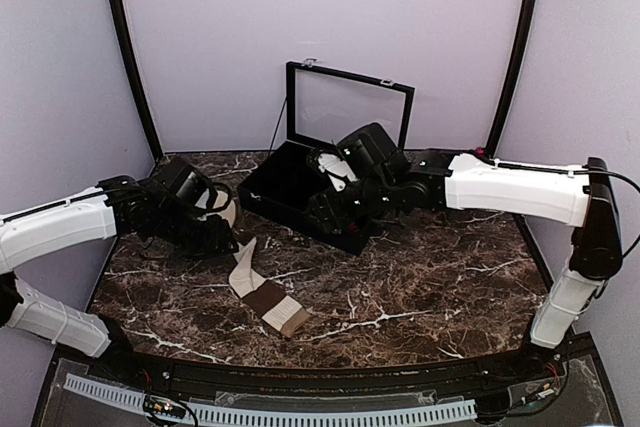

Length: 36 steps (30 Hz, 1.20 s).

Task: Roll the socks
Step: Place the sock at the center of the board, then move the sock to the center of the board.

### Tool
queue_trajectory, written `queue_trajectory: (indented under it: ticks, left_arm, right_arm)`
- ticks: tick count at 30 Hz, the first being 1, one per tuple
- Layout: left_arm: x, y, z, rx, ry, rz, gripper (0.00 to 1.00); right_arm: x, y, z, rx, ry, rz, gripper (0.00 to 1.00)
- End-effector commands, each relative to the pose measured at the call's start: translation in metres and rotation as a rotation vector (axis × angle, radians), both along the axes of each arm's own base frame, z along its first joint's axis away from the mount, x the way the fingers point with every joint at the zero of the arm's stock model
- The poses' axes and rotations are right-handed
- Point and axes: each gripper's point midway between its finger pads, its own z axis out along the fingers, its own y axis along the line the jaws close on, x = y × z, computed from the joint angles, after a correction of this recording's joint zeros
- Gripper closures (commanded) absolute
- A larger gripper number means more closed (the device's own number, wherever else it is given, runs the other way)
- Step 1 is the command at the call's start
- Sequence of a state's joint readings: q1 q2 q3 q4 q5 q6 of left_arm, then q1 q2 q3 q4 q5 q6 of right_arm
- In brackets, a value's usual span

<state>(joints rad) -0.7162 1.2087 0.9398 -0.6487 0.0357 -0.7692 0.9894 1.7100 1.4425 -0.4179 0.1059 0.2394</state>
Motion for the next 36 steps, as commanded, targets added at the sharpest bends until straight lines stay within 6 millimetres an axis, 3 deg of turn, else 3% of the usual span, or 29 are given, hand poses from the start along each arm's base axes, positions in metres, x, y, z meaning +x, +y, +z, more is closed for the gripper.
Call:
queue_trajectory:
  ticks: [1,8,16,22,27,36]
  left_arm:
    - [0.012,0.018,-0.019,0.134,0.014,0.007,0.47]
    - [0.04,0.011,-0.037,0.217,0.027,-0.046,0.46]
    - [0.071,0.003,-0.045,0.277,0.016,-0.1,0.47]
    - [0.088,-0.006,-0.057,0.301,0.025,-0.136,0.56]
    - [0.095,-0.011,-0.069,0.321,0.043,-0.156,0.62]
    - [0.103,-0.014,-0.084,0.364,0.066,-0.19,0.64]
  right_arm:
    - [-0.019,0.016,0.009,0.069,0.017,0.038,0.3]
    - [-0.053,0.031,-0.018,0.072,0.106,0.108,0.48]
    - [-0.074,0.038,-0.046,0.087,0.172,0.133,0.66]
    - [-0.087,0.045,-0.062,0.1,0.206,0.156,0.79]
    - [-0.093,0.051,-0.074,0.105,0.23,0.163,0.84]
    - [-0.096,0.055,-0.082,0.117,0.252,0.165,0.85]
